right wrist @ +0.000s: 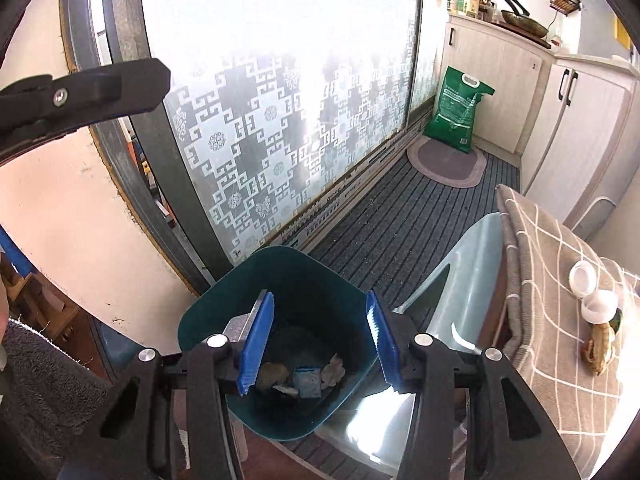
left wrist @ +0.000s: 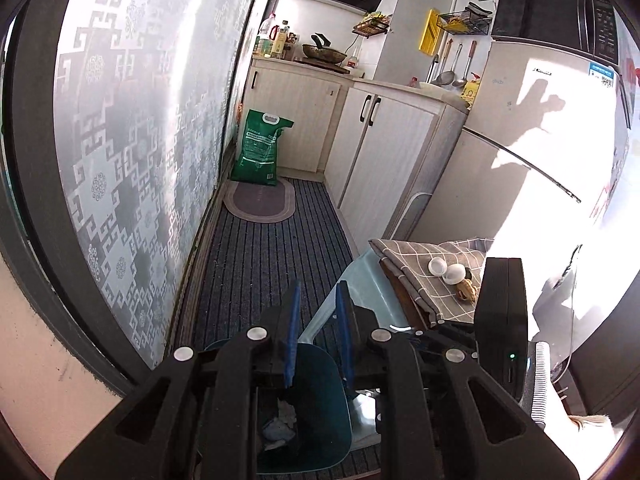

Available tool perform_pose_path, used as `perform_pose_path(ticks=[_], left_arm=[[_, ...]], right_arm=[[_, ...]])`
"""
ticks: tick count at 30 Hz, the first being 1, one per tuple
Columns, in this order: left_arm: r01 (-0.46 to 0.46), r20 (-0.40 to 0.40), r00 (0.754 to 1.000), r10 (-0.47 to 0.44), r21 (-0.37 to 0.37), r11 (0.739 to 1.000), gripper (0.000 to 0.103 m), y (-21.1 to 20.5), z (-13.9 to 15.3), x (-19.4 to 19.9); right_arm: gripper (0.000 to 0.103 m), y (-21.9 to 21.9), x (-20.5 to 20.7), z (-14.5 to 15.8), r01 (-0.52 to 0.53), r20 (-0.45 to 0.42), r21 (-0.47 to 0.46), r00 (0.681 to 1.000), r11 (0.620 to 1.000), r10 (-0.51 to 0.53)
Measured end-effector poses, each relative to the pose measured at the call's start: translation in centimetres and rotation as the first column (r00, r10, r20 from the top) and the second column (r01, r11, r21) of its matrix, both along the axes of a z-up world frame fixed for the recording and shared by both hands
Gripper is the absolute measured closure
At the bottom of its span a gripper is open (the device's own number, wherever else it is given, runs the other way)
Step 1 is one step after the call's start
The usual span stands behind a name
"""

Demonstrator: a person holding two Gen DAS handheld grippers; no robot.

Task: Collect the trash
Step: 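Lower the black tissue pack into the bin and open the right gripper, then move both grippers back over the table toward the ginger and white lids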

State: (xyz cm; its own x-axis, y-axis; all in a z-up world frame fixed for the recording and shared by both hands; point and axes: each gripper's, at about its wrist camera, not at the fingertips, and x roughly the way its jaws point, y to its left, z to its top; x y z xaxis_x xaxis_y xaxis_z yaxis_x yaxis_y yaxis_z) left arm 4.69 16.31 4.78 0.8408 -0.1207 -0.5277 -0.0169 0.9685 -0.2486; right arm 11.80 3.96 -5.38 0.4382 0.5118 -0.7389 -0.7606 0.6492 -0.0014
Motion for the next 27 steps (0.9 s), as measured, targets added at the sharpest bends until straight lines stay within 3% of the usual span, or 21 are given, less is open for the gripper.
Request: perform_pose_path(ticks=[15, 27], left_arm=[[0.076, 0.006, 0.997, -0.076, 0.021, 0.997, 0.082, -6.3, 0.5, 3.0], [0.148, -0.031, 0.989, -0.147, 0.043, 0.988, 0.079, -11.4, -0.5, 5.8]], right_arm=[[0.057, -9.9, 2.5, 4.9, 0.162, 0.062, 0.122, 0.983, 0.979, -0.171], [0.057, -18.1, 6.0, 3.9, 0.330, 0.035, 0.127, 0.941, 0.935, -0.337]])
